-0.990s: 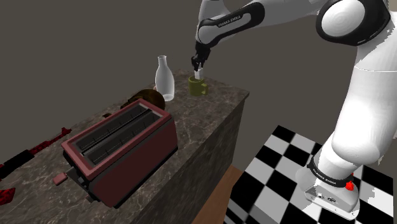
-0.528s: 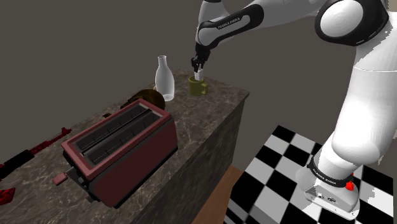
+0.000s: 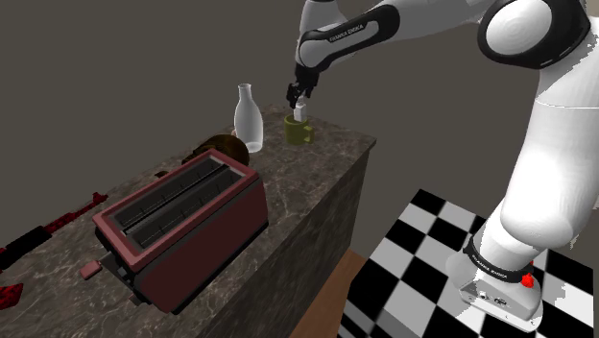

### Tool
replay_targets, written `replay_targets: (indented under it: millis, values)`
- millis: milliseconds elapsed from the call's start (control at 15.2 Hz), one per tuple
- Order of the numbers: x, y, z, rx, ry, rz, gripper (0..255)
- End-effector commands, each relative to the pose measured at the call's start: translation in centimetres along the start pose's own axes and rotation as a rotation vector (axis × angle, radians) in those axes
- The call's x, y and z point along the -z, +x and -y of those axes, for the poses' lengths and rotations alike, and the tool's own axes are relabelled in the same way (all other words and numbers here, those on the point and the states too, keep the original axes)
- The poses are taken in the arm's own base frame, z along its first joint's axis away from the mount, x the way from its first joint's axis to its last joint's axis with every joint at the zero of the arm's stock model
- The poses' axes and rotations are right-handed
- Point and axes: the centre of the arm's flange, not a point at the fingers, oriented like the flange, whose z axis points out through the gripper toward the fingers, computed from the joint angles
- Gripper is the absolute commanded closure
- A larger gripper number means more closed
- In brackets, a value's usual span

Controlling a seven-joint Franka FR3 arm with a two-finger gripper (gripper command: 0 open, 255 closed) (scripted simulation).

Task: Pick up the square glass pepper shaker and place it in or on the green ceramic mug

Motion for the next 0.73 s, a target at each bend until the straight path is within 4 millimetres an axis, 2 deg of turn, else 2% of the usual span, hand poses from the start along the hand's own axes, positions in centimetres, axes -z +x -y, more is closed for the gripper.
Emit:
replay_targets:
  millis: [0,132,660]
  values:
    - [2.1,0.1,-0.1,0.000,0.000,0.000,0]
    - [4.5,0.1,-0.1,0.000,0.000,0.000,0]
    - [4.5,0.1,-0.1,0.000,0.000,0.000,0]
